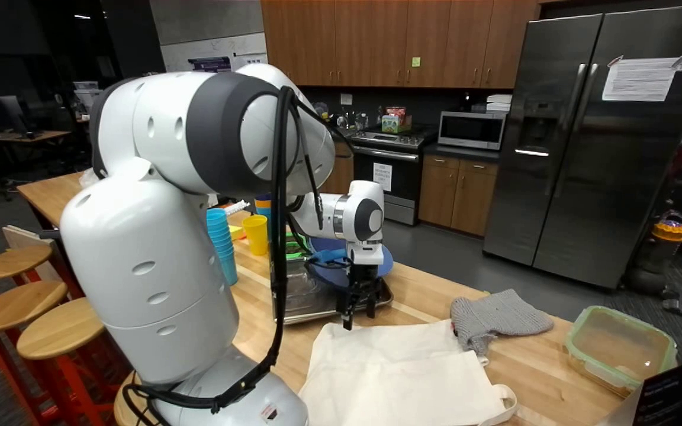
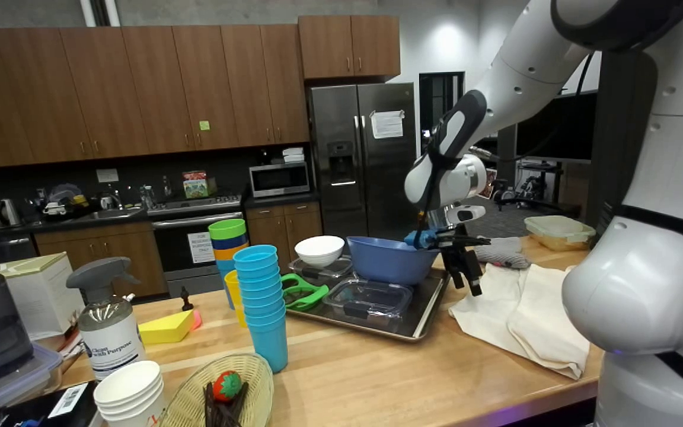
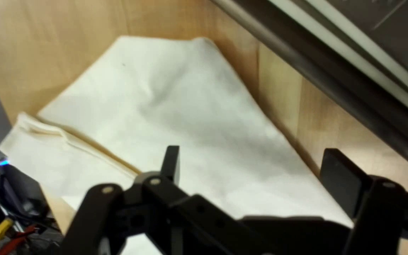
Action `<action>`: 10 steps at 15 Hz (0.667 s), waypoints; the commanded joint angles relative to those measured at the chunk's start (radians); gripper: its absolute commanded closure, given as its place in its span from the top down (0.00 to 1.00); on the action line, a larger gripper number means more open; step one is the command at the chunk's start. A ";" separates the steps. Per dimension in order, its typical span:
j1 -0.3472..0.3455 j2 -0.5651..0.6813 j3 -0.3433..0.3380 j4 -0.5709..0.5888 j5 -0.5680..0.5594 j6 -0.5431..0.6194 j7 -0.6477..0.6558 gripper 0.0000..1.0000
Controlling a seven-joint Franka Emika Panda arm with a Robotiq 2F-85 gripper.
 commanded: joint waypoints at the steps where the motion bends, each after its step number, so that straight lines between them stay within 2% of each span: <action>1: -0.006 -0.034 0.004 -0.078 -0.185 0.169 0.086 1.00; 5: -0.023 -0.043 0.008 -0.118 -0.465 0.309 0.220 1.00; 10: -0.042 -0.061 0.001 -0.140 -0.815 0.426 0.477 1.00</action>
